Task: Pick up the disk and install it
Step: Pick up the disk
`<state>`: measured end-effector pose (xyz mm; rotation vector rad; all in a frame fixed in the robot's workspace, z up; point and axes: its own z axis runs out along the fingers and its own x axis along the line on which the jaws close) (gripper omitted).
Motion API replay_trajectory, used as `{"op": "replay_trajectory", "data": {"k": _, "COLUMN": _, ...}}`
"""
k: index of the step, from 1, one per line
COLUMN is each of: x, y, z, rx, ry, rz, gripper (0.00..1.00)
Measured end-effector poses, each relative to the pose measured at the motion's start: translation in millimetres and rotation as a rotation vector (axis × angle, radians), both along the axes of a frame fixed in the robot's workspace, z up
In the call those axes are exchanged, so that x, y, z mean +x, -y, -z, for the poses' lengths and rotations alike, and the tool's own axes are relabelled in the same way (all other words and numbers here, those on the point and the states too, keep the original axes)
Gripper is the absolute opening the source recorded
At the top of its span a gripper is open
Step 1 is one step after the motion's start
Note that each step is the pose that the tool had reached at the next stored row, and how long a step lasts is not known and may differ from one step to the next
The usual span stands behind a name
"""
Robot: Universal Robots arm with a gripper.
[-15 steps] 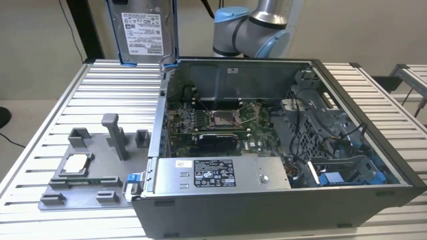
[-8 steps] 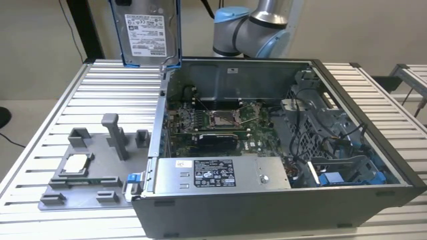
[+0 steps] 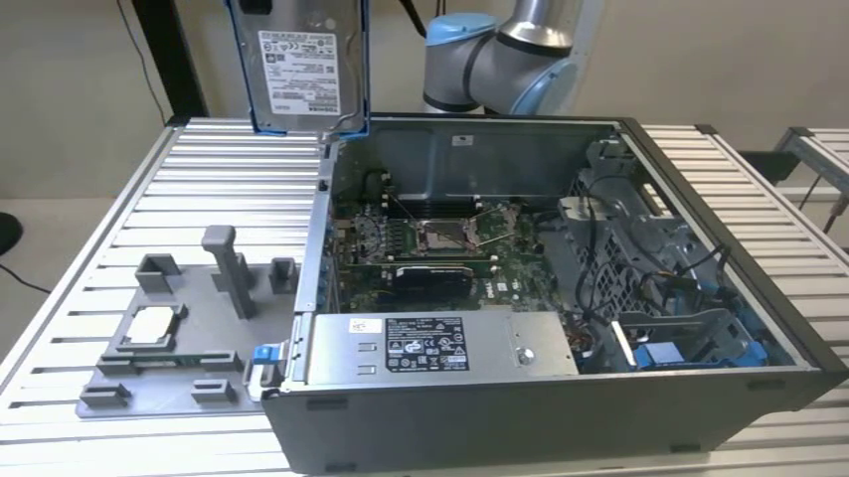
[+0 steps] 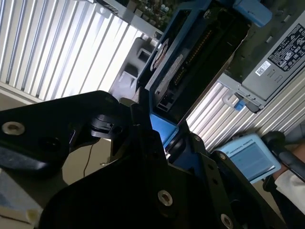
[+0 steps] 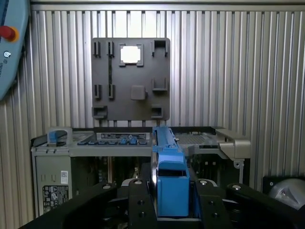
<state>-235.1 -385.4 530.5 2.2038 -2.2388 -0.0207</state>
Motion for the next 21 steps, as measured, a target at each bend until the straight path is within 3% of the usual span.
{"op": "replay_trajectory", "data": {"k": 13, "x": 16.4, "y": 5.2, "z": 1.3, "rx": 0.0, "ry": -0.0001, "rz": 0.0, "gripper": 0.0}}
{"op": "replay_trajectory", "data": {"k": 17, "x": 26.7, "y": 7.3, "z": 1.7, "rx": 0.0, "ry": 0.0, "rz": 0.0, "gripper": 0.0}}
{"op": "replay_trajectory", "data": {"k": 21, "x": 42.5, "y": 7.5, "z": 2.1, "rx": 0.0, "ry": 0.0, "rz": 0.0, "gripper": 0.0}}
